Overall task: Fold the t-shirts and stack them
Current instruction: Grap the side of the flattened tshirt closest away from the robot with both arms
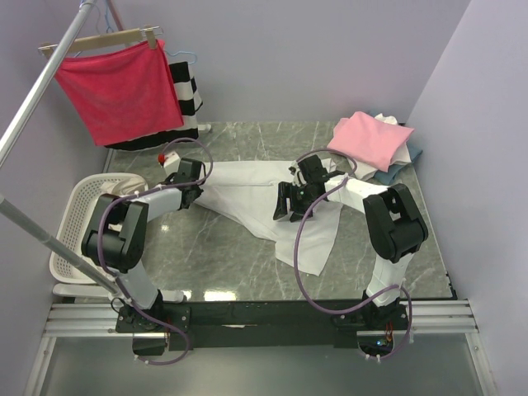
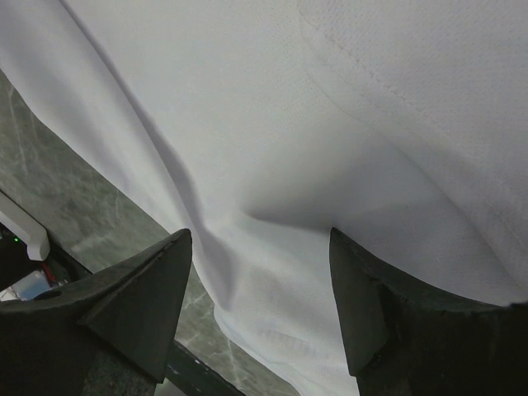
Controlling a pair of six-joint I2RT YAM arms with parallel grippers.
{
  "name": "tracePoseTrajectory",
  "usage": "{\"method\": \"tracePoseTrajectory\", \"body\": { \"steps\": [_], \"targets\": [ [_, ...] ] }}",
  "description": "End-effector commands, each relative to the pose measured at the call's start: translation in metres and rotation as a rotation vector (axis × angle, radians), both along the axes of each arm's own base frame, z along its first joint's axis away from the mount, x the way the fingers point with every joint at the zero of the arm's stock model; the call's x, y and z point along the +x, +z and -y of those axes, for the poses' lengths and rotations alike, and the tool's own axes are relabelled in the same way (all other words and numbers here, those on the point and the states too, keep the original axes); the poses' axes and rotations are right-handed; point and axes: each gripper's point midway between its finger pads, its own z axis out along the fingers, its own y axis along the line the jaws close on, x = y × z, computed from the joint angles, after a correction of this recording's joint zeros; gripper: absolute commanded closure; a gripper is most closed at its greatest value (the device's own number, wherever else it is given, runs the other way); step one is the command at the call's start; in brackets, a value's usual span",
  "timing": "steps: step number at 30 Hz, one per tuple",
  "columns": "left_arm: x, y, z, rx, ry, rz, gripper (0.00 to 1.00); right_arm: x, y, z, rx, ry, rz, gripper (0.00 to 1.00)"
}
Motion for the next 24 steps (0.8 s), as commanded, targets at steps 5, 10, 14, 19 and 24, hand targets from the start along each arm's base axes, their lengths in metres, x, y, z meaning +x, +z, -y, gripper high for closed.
{"method": "tracePoseTrajectory", "body": {
  "steps": [5,10,14,19,24],
  "targets": [
    [0.018,0.019,0.005,-0.018,-0.02,0.056,0.99,0.011,0.034,0.001,0.004,-0.001,0.1,0.26],
    [-0.002,0.052,0.0,-0.014,-0.036,0.064,0.99,0.007,0.054,0.019,-0.049,-0.032,0.154,0.25],
    [-0.032,0.063,-0.005,-0.022,-0.044,0.018,0.99,-0.003,0.056,0.037,-0.113,-0.079,0.155,0.25],
    [-0.075,0.062,-0.007,-0.082,-0.03,-0.029,0.99,-0.034,0.048,0.056,-0.107,-0.18,0.089,0.23],
    [-0.111,0.048,-0.013,-0.108,0.006,-0.09,0.99,-0.079,0.029,0.068,-0.063,-0.298,0.01,0.22]
  ]
}}
